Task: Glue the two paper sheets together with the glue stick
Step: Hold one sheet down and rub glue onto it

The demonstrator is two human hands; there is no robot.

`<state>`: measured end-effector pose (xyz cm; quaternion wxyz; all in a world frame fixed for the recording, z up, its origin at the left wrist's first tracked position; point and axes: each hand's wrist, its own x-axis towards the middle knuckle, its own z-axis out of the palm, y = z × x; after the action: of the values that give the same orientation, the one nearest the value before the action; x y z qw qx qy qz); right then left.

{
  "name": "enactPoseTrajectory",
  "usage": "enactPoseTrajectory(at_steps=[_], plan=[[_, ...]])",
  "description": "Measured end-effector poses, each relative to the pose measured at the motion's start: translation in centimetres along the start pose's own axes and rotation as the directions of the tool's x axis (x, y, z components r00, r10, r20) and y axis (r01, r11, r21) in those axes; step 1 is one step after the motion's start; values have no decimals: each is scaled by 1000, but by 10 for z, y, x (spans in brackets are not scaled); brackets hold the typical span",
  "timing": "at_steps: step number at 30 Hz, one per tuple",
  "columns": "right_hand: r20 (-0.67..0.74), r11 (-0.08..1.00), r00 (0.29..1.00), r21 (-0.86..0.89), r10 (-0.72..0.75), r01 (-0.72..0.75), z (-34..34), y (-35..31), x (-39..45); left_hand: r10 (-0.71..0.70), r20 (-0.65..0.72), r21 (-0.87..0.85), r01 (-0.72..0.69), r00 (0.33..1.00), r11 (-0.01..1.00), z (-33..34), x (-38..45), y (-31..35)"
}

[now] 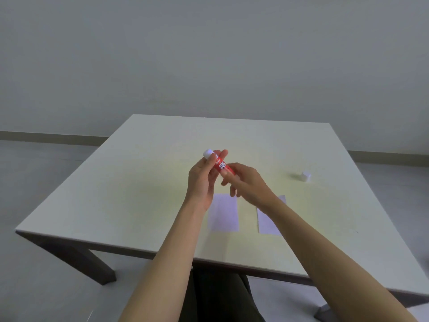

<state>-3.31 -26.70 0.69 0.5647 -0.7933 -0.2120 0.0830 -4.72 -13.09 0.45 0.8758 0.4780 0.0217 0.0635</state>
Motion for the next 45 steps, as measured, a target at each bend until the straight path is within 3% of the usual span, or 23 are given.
enactPoseTrajectory(at_steps=[3,5,8,12,16,19,22,23,26,28,31,36,42,45], plan=[[-184,913,965,-396,-186,101,14,2,-3,42,-45,37,-41,998,999,7,0,1],[-230,883,942,-455,-246,119,19,3,-4,63,-26,53,-61,998,997,10,-1,2],[-217,935,945,-311,-245,172,17,1,-5,78,18,58,-79,997,995,10,-2,6],[-98,981,982,-128,-162,149,10,-5,-8,77,62,36,-79,995,996,5,-5,12],[50,985,995,156,-80,72,5,-5,-7,66,108,127,-79,992,989,2,-6,15],[116,969,992,246,-55,25,-5,-2,-6,41,163,238,-80,986,968,-6,-3,14],[-17,951,999,307,-32,35,-19,5,-4,-50,267,556,-112,962,823,-32,-1,17],[-103,951,995,308,-5,36,-25,8,-3,-116,279,686,-114,953,719,-46,0,17],[-311,977,949,211,55,13,-40,18,-2,-297,207,958,-132,932,254,-81,-3,10],[-338,990,938,137,71,-26,-41,23,-2,-356,230,972,-199,906,123,-92,-6,3],[-300,998,952,21,57,-53,-26,24,-3,-379,307,946,-324,873,20,-99,-3,-10],[-243,979,970,-198,3,-53,1,26,2,-365,316,924,-371,876,-89,-103,-1,-21],[-236,954,972,-293,-5,-66,17,32,6,-409,335,899,-418,849,-131,-102,8,-17],[-251,965,968,-251,6,-71,17,34,7,-420,344,887,-437,839,-146,-101,11,-16]])
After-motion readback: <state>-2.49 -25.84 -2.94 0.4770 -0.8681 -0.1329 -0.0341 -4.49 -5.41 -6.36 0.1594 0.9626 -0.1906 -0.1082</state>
